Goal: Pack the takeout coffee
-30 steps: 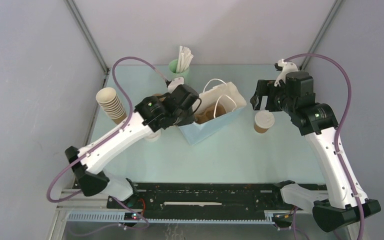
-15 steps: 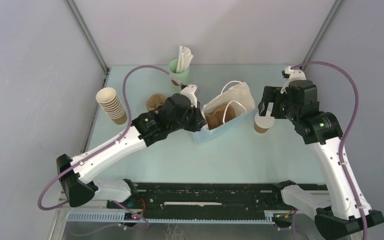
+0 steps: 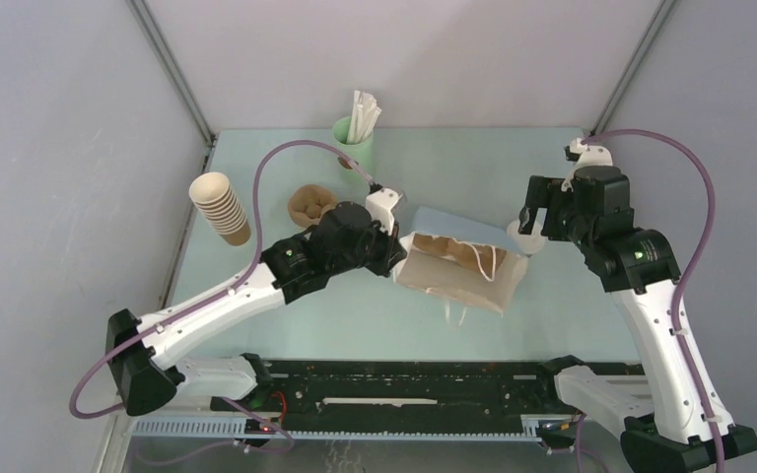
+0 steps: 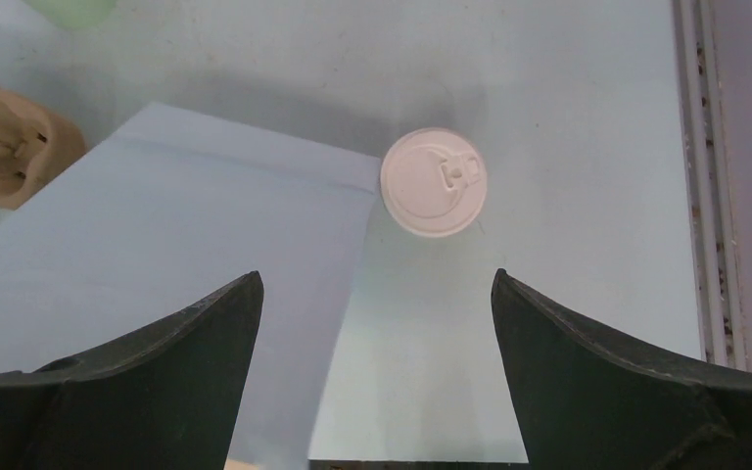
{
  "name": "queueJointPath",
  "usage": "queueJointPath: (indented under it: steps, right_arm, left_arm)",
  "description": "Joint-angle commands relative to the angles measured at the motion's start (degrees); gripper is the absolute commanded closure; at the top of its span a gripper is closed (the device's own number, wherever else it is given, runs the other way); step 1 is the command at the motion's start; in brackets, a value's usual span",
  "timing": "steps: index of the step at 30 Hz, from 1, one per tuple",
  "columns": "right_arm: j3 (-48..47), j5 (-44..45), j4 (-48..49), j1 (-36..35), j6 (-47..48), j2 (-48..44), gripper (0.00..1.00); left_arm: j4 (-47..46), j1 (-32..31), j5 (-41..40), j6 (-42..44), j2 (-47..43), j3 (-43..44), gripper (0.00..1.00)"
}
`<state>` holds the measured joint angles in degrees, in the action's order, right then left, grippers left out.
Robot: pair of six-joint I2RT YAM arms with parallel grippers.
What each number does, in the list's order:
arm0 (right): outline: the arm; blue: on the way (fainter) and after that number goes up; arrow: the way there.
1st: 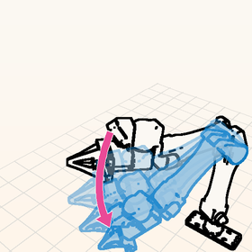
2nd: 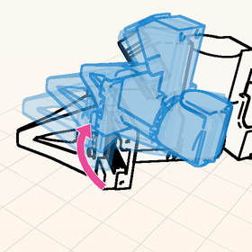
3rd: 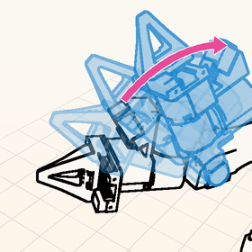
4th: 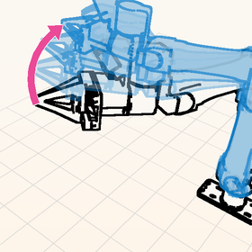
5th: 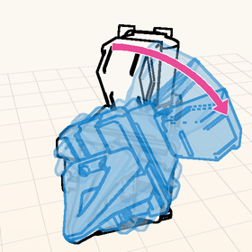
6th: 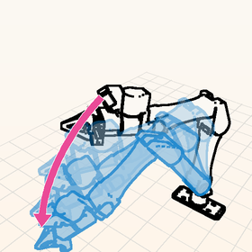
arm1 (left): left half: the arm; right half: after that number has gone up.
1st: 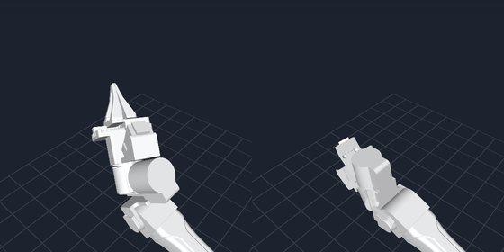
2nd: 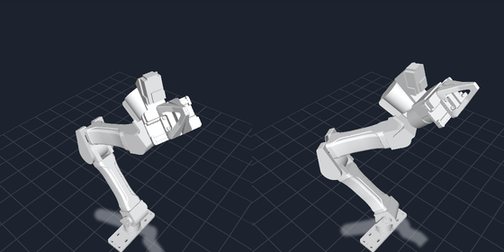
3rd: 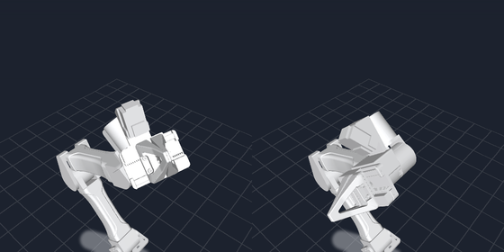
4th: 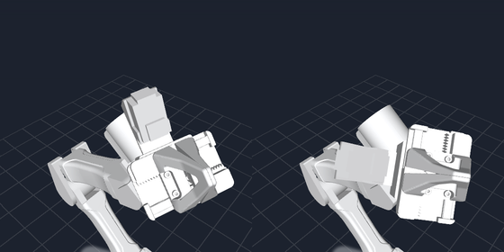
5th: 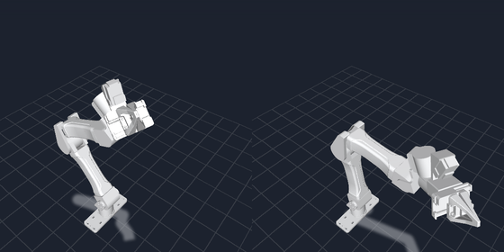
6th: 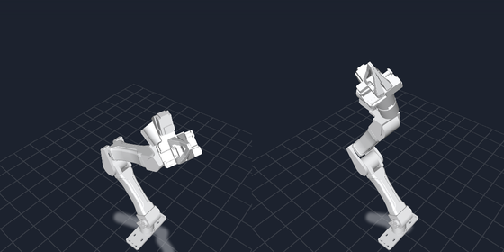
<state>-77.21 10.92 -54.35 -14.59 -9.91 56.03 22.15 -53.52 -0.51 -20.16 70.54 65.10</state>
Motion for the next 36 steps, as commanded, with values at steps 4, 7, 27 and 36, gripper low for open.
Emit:
queueJointPath:
  steps: [4,7,27,36]
  right_arm:
    - [3.2,0.6,0.4,1.9,-1.1,-0.7,0.05]
    - [4.8,-0.5,1.3,3.2,-2.0,-0.3,0.05]
    - [15.7,-3.1,15.8,6.9,-5.7,12.6,0.00]
    - [13.2,-5.6,15.2,10.1,-1.6,19.8,0.00]
  left_arm:
    - [-3.5,1.4,-4.7,8.3,-4.7,-6.2,1.00]
    - [-3.3,1.5,-7.7,7.1,-6.0,-7.0,1.00]
    - [0.7,1.5,-12.3,2.3,-13.2,-10.9,1.00]
    - [1.8,1.5,-9.9,1.3,-13.0,-10.3,1.00]
